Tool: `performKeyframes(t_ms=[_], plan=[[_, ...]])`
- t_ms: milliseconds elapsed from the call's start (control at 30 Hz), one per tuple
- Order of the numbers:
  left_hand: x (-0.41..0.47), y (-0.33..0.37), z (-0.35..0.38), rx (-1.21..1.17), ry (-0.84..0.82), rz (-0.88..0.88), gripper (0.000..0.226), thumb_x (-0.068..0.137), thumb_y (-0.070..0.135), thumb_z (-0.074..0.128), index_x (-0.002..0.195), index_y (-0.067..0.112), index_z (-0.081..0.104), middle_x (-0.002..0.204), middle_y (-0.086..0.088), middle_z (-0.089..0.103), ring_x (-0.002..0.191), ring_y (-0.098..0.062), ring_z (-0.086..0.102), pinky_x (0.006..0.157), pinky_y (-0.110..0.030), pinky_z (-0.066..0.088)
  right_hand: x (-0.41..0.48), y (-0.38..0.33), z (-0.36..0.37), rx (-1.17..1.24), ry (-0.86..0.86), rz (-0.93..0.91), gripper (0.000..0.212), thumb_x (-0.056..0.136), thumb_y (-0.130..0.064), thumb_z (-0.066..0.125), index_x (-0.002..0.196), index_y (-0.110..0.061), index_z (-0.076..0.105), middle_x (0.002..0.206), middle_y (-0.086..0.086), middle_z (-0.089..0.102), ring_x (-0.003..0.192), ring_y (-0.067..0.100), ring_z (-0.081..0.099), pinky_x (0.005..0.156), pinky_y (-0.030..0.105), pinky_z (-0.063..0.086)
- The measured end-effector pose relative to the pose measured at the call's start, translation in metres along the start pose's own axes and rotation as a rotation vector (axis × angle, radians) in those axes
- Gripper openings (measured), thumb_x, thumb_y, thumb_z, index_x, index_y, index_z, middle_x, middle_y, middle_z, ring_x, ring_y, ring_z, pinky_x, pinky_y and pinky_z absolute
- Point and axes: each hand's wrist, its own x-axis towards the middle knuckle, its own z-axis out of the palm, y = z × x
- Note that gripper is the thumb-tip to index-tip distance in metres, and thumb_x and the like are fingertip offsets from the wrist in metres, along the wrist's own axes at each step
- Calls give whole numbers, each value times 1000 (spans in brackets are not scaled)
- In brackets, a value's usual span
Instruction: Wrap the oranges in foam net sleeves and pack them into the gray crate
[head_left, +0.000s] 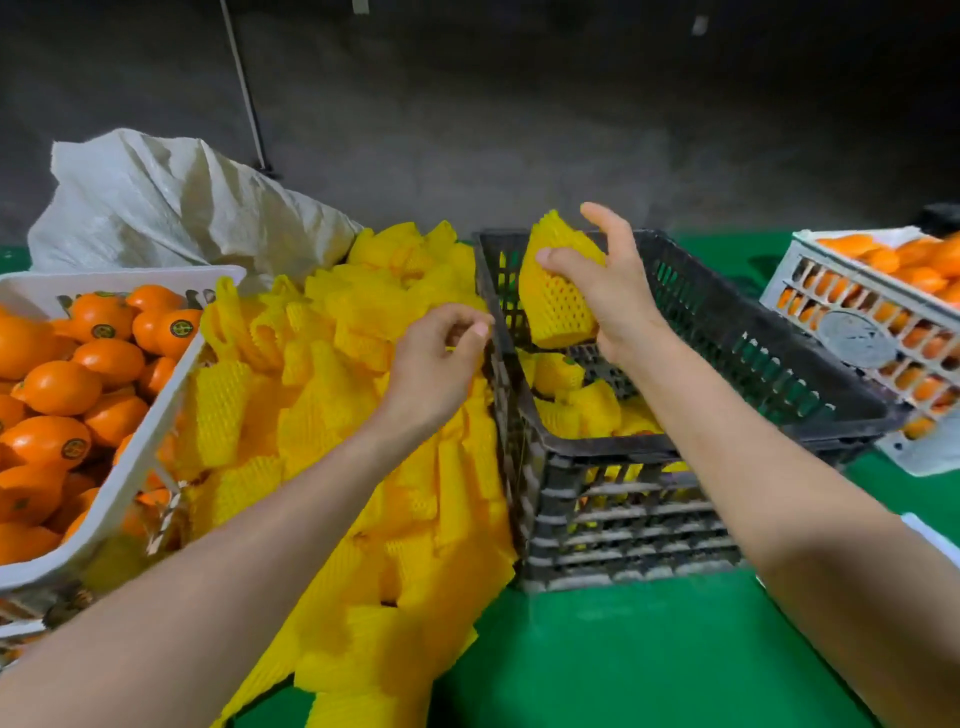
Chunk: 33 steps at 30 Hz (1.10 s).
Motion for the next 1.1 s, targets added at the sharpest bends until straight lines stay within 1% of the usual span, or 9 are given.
performKeyframes(t_ms=[67,167,333,400,467,700,833,967,1100], plan=[[12,3,24,122,-105,102,12,94,7,54,93,10,65,86,0,63,85,-20,61,76,-29,46,20,14,-22,-222,6,66,60,63,-26,80,115,-25,50,113,-1,55,99,9,58,81,29,51],[28,2,58,377,-302,183,16,95,11,53,99,4,67,98,-10,69,95,-26,61,78,-32,42,49,33,-34,-758,-215,56,27,55,-38,73,58,-18,55,61,-7,58,56,3,54,53,24,41],[32,-14,75,460,-354,63,17,94,8,54,101,13,68,92,1,61,83,-14,54,62,-15,39,87,77,-24,-1385,-648,42,32,84,-31,61,64,-17,39,74,4,46,81,26,47,63,31,43],[32,-16,75,452,-344,58,18,94,7,54,103,14,68,87,4,56,75,-8,49,57,-8,32,89,95,-18,-1402,-718,57,12,92,-20,52,92,-8,53,94,10,57,89,29,55,73,35,50],[32,-15,75,437,-339,57,19,94,6,54,103,14,68,88,5,55,74,-6,48,57,-6,33,85,110,-14,-1372,-799,94,28,95,-20,48,119,-4,51,113,13,57,103,31,56,90,40,48],[25,-12,72,361,-251,24,19,92,5,56,108,11,65,105,0,56,91,-13,53,79,-22,46,75,103,-12,-1407,-855,142,67,92,-37,54,146,-15,21,149,13,27,138,35,25,111,53,25],[7,-16,54,237,-81,18,21,91,3,57,111,5,63,115,-9,58,101,-14,53,86,-17,43,74,70,-11,-1272,-524,-151,60,87,-30,63,138,-9,40,140,13,44,127,30,43,105,47,38],[-8,-34,-3,155,104,-92,17,89,3,60,104,7,66,101,1,63,89,-11,57,66,-3,39,39,31,12,-887,-150,-455,30,89,-19,60,116,-6,61,118,12,63,110,27,57,97,36,41],[-8,-50,-85,108,255,-213,19,90,0,58,93,18,63,93,-3,65,87,-17,61,76,-29,49,-28,15,72,-653,-346,-556,15,85,-10,64,98,-3,69,95,9,69,83,16,61,79,21,43]])
